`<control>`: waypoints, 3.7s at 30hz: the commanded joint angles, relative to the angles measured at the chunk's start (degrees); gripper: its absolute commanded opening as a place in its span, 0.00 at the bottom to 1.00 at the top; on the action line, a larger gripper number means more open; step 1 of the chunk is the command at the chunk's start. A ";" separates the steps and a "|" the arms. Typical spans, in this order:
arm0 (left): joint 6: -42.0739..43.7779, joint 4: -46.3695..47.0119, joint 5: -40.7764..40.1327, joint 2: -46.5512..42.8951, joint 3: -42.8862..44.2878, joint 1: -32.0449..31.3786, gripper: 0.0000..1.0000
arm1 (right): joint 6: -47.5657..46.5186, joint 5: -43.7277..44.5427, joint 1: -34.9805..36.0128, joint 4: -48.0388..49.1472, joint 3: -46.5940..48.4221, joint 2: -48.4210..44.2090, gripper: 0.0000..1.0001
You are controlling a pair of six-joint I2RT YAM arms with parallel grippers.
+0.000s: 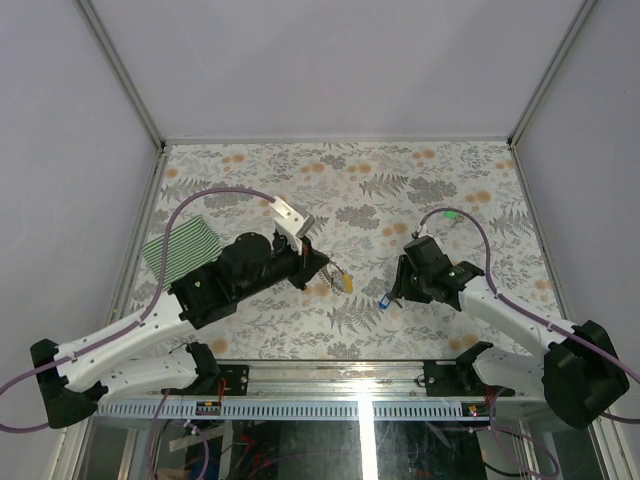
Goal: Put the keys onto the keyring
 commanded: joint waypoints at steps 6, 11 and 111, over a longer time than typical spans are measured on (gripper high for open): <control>-0.85 -1.81 0.87 1.43 3.83 -0.32 0.00 | 1.93 -0.96 -0.74 9.07 -0.51 4.57 0.45; -0.05 -1.14 1.50 0.32 3.27 -0.29 0.00 | 1.90 -0.21 -0.74 10.21 0.19 6.98 0.43; 17.07 8.84 6.33 -1.78 7.08 -0.31 0.00 | -45.39 -41.79 5.92 8.94 33.82 -7.98 0.00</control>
